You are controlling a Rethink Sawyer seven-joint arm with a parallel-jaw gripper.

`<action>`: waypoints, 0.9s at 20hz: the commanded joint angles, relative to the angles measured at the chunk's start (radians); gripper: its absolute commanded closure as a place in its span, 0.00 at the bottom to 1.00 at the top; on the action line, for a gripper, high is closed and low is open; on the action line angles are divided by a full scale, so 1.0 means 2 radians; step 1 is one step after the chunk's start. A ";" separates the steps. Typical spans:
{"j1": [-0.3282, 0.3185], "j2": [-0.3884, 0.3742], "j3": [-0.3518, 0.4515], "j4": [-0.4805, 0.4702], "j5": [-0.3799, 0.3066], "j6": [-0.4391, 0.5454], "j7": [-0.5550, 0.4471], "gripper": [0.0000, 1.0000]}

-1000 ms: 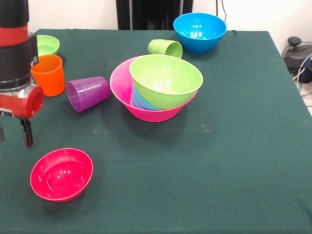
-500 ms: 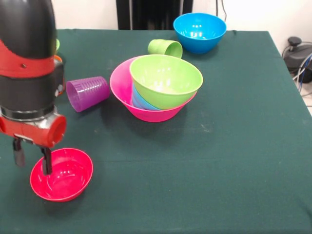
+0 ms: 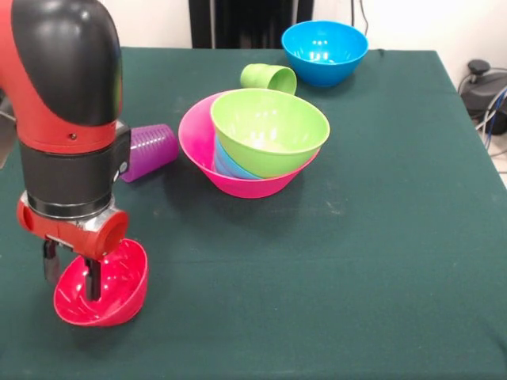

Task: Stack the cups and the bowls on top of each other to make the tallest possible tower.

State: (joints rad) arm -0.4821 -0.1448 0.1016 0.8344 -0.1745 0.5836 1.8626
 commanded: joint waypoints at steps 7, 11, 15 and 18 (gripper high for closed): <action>-0.035 0.046 0.082 -0.052 0.011 0.102 -0.101 0.00; -0.033 0.040 0.071 -0.050 0.007 0.096 -0.071 0.00; -0.035 0.025 0.064 -0.025 -0.001 0.033 -0.041 0.00; -0.037 0.021 0.067 -0.014 -0.001 0.009 -0.033 0.00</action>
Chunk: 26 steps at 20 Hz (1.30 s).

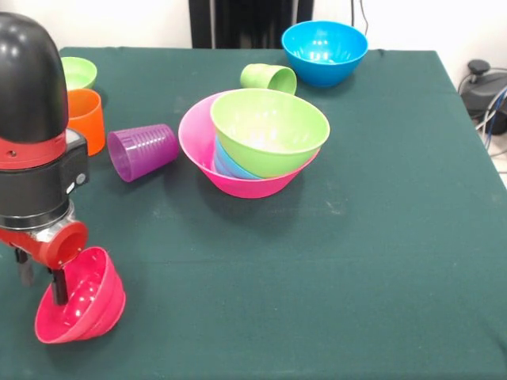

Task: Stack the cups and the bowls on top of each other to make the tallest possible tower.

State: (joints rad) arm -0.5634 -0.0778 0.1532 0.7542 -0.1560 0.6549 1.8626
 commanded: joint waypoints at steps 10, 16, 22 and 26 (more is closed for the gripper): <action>0.007 -0.017 0.036 0.032 -0.013 -0.039 -0.029 0.00; 0.010 -0.031 0.031 0.043 -0.012 -0.041 -0.018 0.00; 0.025 -0.072 0.013 0.081 -0.011 -0.034 0.008 0.00; 0.039 -0.079 0.004 0.092 -0.008 -0.040 0.035 0.00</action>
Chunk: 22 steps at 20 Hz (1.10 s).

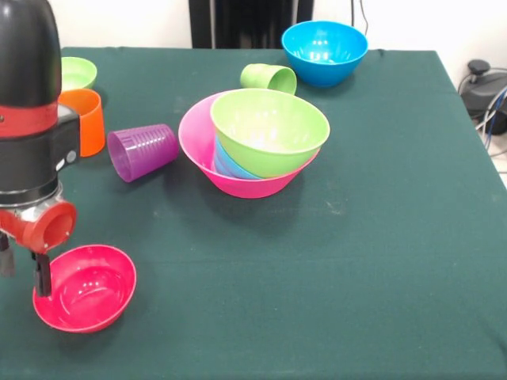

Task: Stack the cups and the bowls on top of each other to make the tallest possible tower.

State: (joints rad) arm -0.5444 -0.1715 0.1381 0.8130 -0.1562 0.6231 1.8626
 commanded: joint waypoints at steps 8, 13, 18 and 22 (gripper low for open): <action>0.033 -0.032 0.012 0.069 -0.007 -0.039 0.035 0.00; 0.011 -0.005 0.064 0.057 -0.006 -0.020 -0.054 0.00; -0.004 0.018 0.088 0.058 -0.010 -0.035 -0.073 0.00; -0.006 0.023 0.095 0.056 -0.014 -0.037 -0.069 0.00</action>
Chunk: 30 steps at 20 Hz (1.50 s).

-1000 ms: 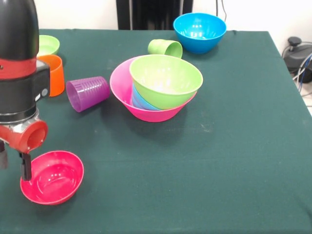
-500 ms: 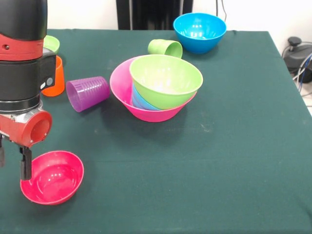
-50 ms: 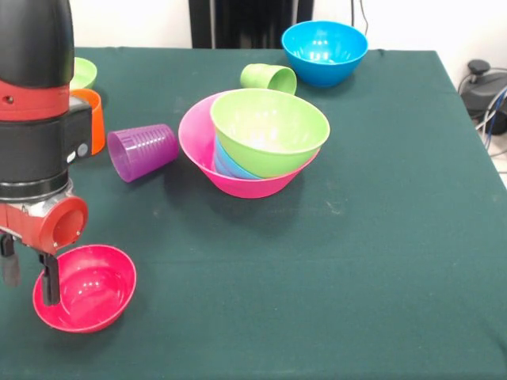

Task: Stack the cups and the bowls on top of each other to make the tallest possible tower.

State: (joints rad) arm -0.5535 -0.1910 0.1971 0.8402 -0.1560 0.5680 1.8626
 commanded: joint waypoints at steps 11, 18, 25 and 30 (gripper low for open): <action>-0.002 0.035 0.070 0.041 -0.019 -0.009 -0.062 0.00; -0.002 0.032 0.068 0.040 -0.019 -0.008 -0.055 0.00; -0.003 0.031 0.068 0.034 -0.022 0.008 -0.063 0.00; -0.009 0.031 0.073 0.026 -0.023 0.024 -0.085 0.00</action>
State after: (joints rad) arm -0.5680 -0.1584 0.2506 0.8452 -0.1591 0.5589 1.8626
